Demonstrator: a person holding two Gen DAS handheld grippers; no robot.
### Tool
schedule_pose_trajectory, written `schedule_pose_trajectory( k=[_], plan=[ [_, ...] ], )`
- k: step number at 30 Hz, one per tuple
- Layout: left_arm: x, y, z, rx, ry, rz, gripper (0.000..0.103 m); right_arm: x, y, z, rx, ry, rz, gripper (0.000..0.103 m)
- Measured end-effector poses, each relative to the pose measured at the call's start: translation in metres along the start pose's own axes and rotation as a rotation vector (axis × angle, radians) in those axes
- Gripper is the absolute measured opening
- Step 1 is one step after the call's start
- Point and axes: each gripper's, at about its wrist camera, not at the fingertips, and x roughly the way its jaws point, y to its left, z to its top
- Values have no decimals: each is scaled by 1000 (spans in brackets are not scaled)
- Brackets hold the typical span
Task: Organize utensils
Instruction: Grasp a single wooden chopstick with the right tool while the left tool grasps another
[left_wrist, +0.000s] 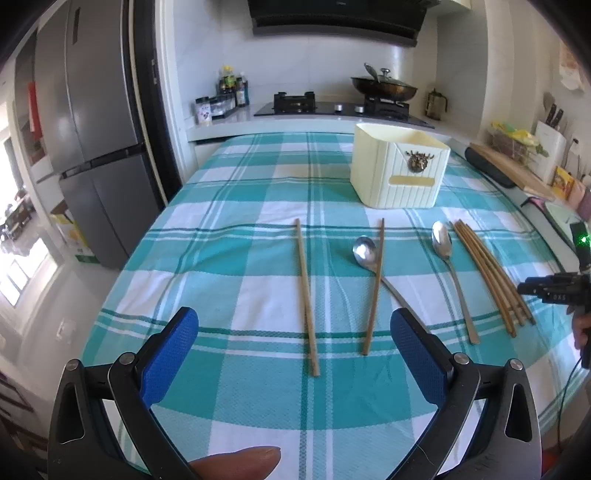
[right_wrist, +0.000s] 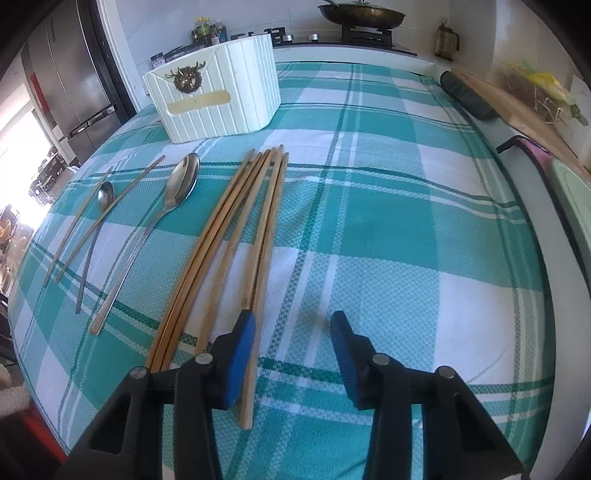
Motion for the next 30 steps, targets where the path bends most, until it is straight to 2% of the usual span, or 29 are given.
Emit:
schedule_pose_trajectory(
  k=[2, 7, 9, 10, 11, 13, 19, 22, 25, 28, 30],
  plan=[
    [5, 1, 0, -3, 10, 1, 103, 4, 3, 4, -21, 10, 5, 36],
    [21, -1, 1, 9, 42, 8, 103, 11, 16, 13, -98, 70, -24, 33],
    [28, -1, 1, 19, 57, 13, 103, 15, 25, 16, -162, 79, -66, 32],
    [32, -1, 2, 23, 66, 17, 103, 17, 28, 19, -179, 77, -79, 28],
    [36, 0, 3, 27, 75, 20, 103, 18, 27, 22, -166, 79, -77, 16],
    [47, 4, 5, 27, 103, 27, 103, 20, 19, 28, -101, 67, -95, 7],
    [87, 28, 11, -29, 237, 19, 103, 12, -14, 21, 41, 30, -187, 7],
    [109, 32, 17, -50, 306, -25, 102, 3, -29, 9, 84, 46, -211, 7],
    [129, 28, 29, -29, 351, -72, 102, -2, -35, 3, 78, 71, -206, 7],
    [146, 20, 42, 14, 374, -86, 102, -1, -41, 8, 82, 101, -183, 9],
    [161, 16, 50, 40, 398, -89, 102, 4, -43, 16, 73, 130, -147, 17]
  ],
)
